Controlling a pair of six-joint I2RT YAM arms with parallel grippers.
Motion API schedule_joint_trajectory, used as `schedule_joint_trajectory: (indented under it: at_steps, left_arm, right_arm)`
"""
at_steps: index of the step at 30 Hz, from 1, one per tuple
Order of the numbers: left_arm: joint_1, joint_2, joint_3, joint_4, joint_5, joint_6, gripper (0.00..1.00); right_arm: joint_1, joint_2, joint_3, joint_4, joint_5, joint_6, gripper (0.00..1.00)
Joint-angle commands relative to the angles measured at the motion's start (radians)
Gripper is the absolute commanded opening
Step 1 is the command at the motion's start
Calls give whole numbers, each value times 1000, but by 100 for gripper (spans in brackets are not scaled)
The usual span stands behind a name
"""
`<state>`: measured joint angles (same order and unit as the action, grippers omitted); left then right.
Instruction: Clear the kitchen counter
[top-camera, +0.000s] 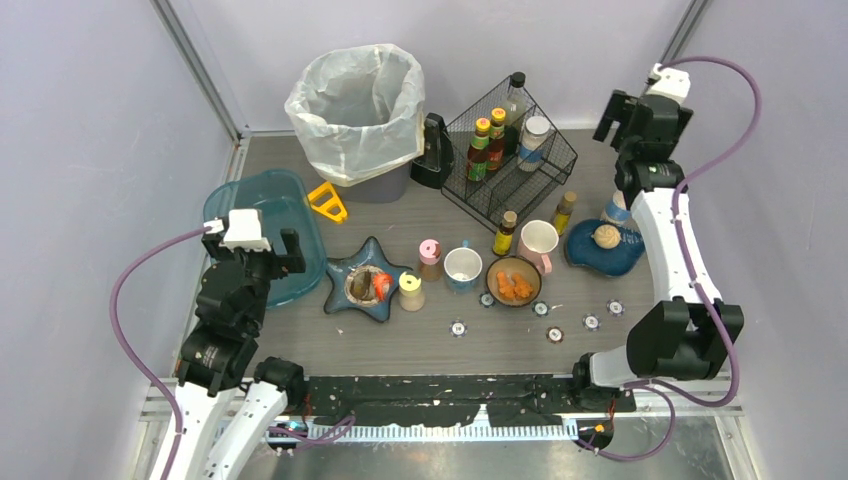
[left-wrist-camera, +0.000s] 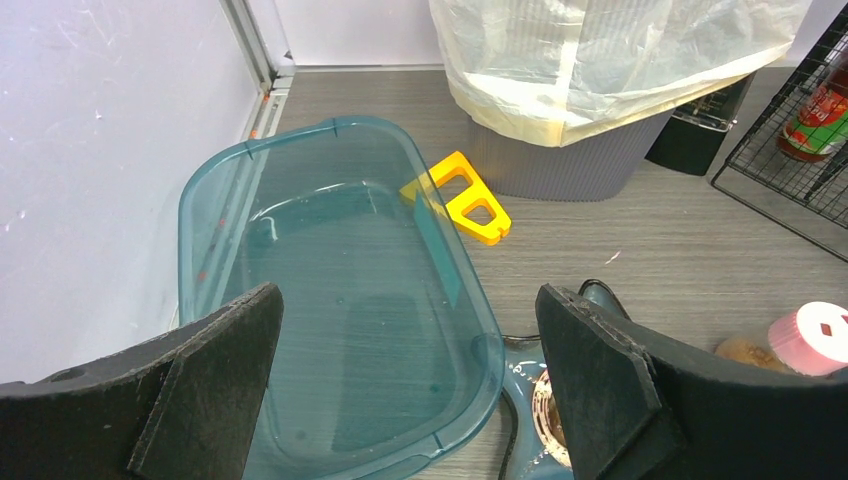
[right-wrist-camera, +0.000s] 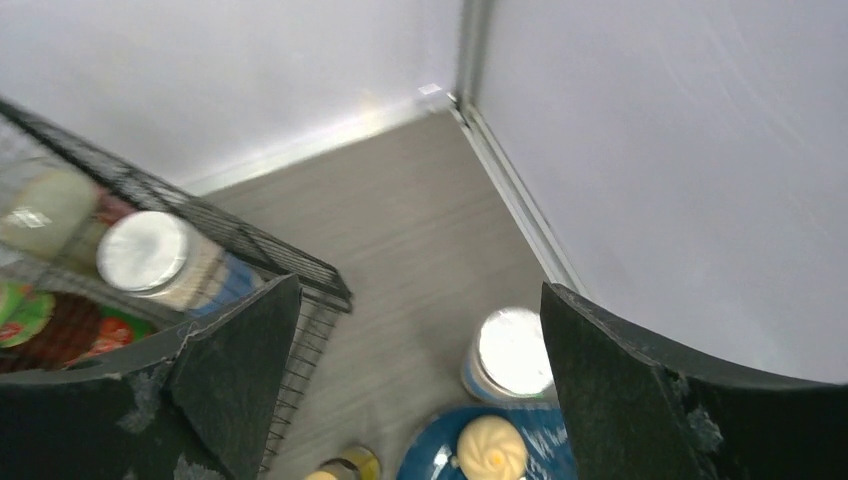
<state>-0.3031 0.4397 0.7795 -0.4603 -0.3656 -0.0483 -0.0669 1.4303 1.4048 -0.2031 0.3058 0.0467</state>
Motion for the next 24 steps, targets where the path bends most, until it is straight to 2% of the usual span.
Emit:
schedule_joint_trajectory:
  at_steps: [1,6,14,19,24]
  left_arm:
    - [-10,-14,-4,54,8,-10,99]
    - [-14,-15,-5,55,7,-7,99]
    - [-18,-7,-5,55,16,-3,99]
    - [-18,0,-4,54,18,-1,99]
    - [-18,7,-3,53,19,1,99]
  right_arm:
    - [-84,-39,-45,-113,94,140,95]
    - [-143,-19,-90,-139,39,168,95]
    - [-194,107,-108,-136,-112,185,98]
    - [-207,164,-110,-128,-94,179,100]
    - [-223,184,-139,-94,-94,177,93]
